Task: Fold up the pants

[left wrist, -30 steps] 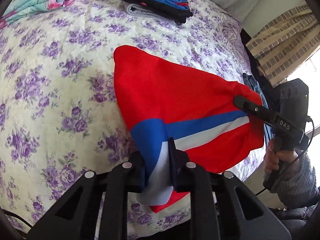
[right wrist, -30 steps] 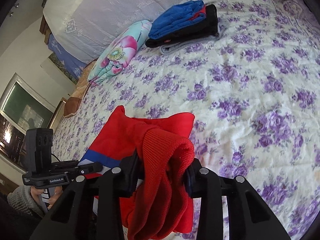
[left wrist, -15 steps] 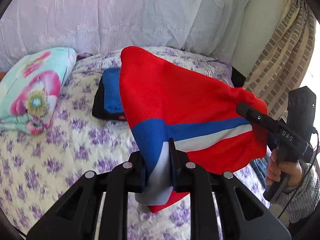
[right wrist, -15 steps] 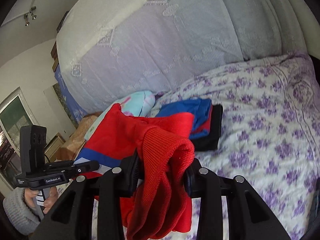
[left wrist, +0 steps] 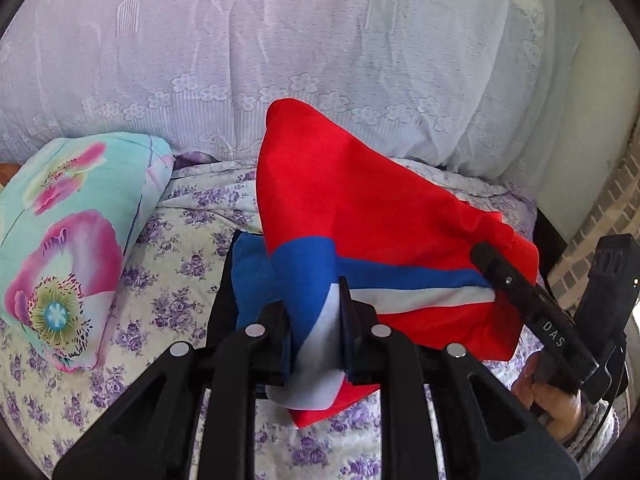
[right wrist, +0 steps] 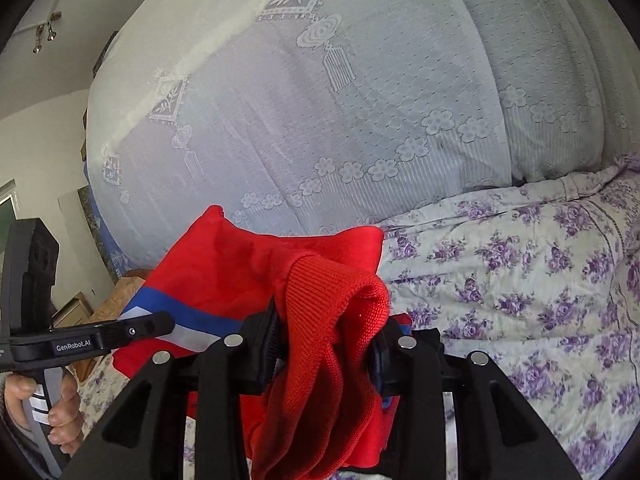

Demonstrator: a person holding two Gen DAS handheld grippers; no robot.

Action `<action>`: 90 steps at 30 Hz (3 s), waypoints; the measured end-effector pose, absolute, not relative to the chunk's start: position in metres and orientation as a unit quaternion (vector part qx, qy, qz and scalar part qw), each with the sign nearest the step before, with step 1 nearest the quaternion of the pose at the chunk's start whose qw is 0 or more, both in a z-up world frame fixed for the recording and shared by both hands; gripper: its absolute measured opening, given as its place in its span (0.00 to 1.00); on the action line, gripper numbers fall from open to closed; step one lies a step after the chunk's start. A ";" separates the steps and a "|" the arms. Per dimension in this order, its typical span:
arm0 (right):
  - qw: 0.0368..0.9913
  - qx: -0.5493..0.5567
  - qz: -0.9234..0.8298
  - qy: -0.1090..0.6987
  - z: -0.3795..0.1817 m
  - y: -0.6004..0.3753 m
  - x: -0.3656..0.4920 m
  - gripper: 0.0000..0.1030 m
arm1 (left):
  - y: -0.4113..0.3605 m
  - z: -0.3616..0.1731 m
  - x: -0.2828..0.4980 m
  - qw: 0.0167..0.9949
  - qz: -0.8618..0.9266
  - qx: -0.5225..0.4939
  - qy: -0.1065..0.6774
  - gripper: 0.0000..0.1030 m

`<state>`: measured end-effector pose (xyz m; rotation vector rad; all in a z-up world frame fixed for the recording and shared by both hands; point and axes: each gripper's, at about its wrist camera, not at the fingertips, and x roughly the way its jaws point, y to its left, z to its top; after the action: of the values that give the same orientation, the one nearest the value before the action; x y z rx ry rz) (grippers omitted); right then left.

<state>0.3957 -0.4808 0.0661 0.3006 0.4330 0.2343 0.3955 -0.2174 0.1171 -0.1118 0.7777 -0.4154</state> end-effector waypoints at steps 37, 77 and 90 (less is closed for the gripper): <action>0.955 0.113 0.110 0.250 -0.019 -0.470 0.448 0.21 | -0.237 0.021 0.459 0.904 -0.143 -0.013 0.403 0.34; 0.977 0.117 -0.024 0.179 0.167 -0.517 0.098 0.74 | -0.196 0.149 0.197 0.937 -0.136 0.059 0.316 0.79; 0.962 0.172 0.029 0.210 0.139 -0.442 0.053 0.88 | -0.175 0.178 0.125 0.934 -0.128 0.086 0.323 0.95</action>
<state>0.0525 -0.4416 0.1389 0.3479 0.4263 0.0581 0.1252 -0.1751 0.1776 0.1751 0.6603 -0.2625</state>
